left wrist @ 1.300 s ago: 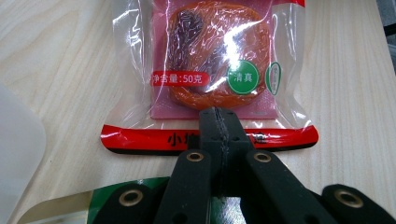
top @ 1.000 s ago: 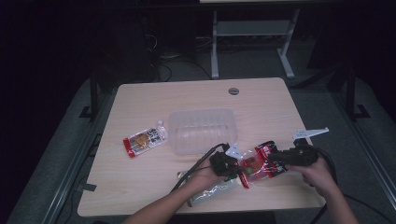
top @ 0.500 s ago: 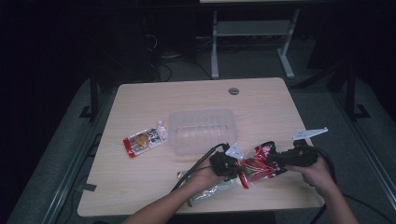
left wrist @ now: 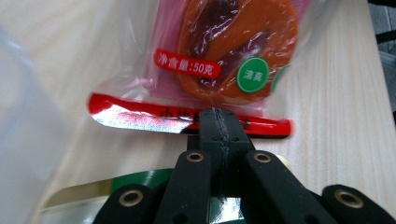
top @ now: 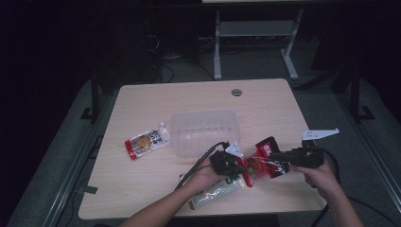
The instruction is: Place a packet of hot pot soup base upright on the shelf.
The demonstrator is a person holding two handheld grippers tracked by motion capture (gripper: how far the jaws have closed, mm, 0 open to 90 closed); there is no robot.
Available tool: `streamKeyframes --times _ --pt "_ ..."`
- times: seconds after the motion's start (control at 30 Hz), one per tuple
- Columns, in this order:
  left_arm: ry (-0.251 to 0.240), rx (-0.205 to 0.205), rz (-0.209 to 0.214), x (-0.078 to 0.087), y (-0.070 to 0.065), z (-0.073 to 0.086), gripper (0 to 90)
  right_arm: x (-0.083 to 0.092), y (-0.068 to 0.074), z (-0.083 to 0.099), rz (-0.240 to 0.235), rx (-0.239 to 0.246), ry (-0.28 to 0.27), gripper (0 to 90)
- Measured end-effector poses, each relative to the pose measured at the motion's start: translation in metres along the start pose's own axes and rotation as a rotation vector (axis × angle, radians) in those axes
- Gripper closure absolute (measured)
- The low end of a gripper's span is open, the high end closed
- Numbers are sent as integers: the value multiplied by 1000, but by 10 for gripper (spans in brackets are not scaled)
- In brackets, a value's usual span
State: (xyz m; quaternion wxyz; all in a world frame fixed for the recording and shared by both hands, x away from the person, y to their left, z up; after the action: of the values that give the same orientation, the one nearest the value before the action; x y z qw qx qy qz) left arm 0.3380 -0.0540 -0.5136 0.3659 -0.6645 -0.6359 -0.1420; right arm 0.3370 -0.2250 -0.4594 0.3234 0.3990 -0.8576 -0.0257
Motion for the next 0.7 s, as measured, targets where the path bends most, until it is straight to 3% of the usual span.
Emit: streamKeyframes --times 0.1,0.4,0.7 --pt "-20 6 7 10 -2 -3 900 5 3 -6 7 9 -31 900" --pt "-20 4 16 35 -14 5 900 17 5 -17 33 12 -95 900" --pt "-20 32 11 72 -26 31 898 28 1 -31 71 9 -149 900"
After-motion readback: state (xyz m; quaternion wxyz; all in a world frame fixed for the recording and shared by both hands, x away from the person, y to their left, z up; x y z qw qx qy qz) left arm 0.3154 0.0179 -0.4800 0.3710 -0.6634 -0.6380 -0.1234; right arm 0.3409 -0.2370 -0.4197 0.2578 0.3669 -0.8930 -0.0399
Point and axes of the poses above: each handheld gripper's, and its own axes: x roughly backward along the jaws, z roughly out of its underside, y roughly to its left, the point moved 8 cm from there along -x, roughly forward along the jaws, and after that the axes turned 14 degrees about z, right-handed, at the moved point
